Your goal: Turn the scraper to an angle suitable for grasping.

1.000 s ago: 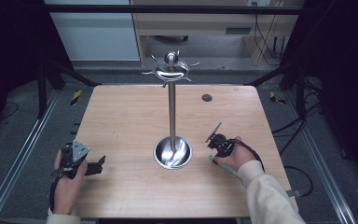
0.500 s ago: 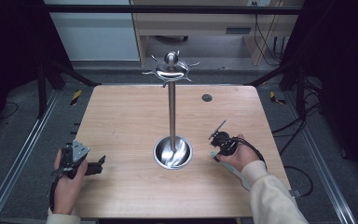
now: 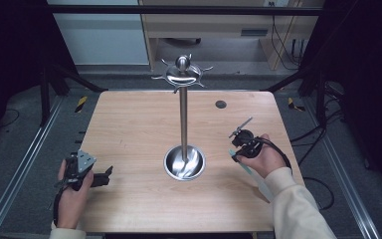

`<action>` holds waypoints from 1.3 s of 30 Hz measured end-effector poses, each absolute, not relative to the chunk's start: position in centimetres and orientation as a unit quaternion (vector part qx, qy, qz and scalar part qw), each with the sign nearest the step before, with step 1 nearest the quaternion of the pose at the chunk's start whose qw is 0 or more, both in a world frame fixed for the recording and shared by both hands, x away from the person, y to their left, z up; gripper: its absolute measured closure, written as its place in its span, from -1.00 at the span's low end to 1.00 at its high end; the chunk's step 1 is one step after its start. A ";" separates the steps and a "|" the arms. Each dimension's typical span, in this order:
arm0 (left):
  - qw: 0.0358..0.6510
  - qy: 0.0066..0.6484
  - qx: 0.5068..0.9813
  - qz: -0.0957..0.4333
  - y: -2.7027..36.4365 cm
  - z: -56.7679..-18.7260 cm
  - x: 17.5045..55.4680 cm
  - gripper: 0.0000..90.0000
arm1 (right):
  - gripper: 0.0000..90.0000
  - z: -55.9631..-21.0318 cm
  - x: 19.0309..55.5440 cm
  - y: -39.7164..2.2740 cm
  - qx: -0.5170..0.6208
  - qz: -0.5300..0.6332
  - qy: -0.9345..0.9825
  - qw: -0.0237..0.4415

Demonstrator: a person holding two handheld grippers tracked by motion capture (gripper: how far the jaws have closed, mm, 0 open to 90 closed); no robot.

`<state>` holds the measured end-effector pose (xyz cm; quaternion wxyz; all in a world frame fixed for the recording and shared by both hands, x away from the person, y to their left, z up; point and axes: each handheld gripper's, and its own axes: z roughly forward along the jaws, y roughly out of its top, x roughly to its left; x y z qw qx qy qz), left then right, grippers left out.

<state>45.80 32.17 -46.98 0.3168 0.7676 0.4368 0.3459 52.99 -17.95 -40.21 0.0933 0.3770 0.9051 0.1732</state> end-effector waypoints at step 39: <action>0.353 0.454 0.742 0.344 32.9 -46.5 45.2 -0.95 | 0.65 -27.9 51.9 -16.7 0.343 0.398 0.827 0.202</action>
